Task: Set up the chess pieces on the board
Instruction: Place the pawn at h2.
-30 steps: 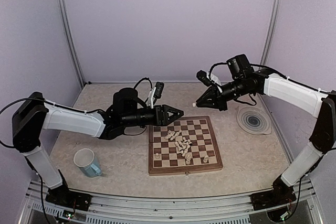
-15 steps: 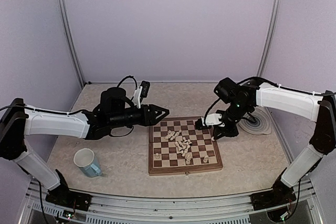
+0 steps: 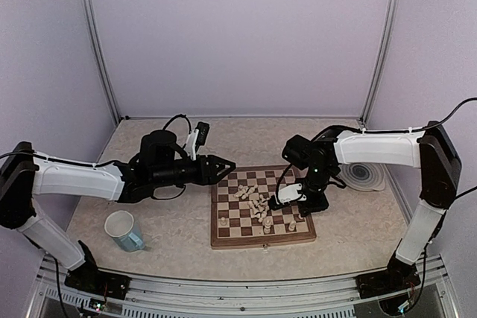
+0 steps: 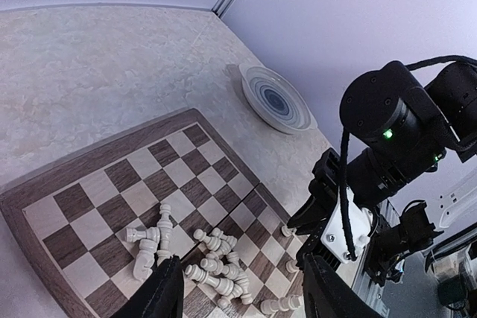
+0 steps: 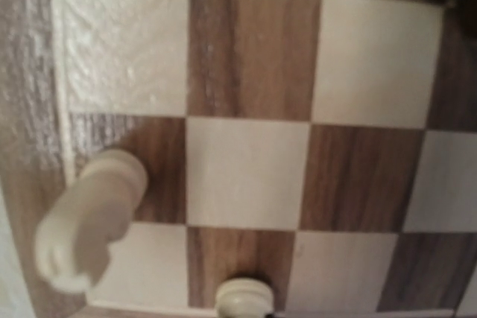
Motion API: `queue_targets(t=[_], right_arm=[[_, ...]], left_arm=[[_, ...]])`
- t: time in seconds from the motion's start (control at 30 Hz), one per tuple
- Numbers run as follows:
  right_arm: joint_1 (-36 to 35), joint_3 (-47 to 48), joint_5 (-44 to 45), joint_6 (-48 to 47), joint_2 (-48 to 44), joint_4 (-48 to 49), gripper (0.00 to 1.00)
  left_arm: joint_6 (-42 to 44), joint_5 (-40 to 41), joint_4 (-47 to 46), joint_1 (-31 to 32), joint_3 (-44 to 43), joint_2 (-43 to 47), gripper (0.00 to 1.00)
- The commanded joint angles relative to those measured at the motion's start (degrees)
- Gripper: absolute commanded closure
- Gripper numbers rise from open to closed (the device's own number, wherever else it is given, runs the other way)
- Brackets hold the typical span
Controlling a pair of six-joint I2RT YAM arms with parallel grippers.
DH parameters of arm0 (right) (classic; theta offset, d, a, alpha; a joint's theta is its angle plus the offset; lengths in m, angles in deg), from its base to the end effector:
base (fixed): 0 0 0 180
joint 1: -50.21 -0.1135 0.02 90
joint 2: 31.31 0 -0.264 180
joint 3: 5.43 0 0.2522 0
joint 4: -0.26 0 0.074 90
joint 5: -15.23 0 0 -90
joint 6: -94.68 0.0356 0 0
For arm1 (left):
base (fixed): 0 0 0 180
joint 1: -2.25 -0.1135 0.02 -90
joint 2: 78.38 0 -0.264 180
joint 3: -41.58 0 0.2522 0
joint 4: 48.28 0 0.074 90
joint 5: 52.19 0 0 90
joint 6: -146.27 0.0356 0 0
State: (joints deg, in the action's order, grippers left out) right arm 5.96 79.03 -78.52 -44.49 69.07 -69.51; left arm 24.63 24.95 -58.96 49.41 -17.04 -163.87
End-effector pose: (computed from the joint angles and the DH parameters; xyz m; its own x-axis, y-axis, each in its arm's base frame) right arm 0.2264 0.2238 0.1948 0.0625 -0.9932 -0.0985 -0.9980 -0.0614 -0.0142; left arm 0.2176 -0.2463 0.2324 -0.6127 -0.0915 -0.7850 0.6329 0.5382 -0.5566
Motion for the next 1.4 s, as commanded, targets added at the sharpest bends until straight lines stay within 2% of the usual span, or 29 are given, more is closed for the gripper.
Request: queue_targets(t=[0.0,0.43,0.7,1.13,1.37], right_arm=[[-0.9,0.2,1.3,0.7,1.0,-1.2,0.97],[-2.0,0.7,0.2,1.1,2.5,0.2,0.94],[-2.3,0.5,0.3,1.2,2.8,1.0,0.88],[-2.7,1.5,-0.3,1.2,0.8,1.4,0.66],[-2.3,2.7,0.7,-1.6,-4.4,-0.6,0.59]], left_arm=[[0.1,0.8,-1.6,-0.4,1.1,1.4,0.45],[-0.3,-0.6,-2.5,-0.5,0.4,-0.8,0.45],[-0.8,-0.9,-2.9,-0.5,0.1,-1.7,0.45],[-1.0,-1.3,-2.7,-0.5,-0.6,-3.0,0.45],[0.3,-1.0,-0.3,-0.6,-1.5,-3.2,0.45]])
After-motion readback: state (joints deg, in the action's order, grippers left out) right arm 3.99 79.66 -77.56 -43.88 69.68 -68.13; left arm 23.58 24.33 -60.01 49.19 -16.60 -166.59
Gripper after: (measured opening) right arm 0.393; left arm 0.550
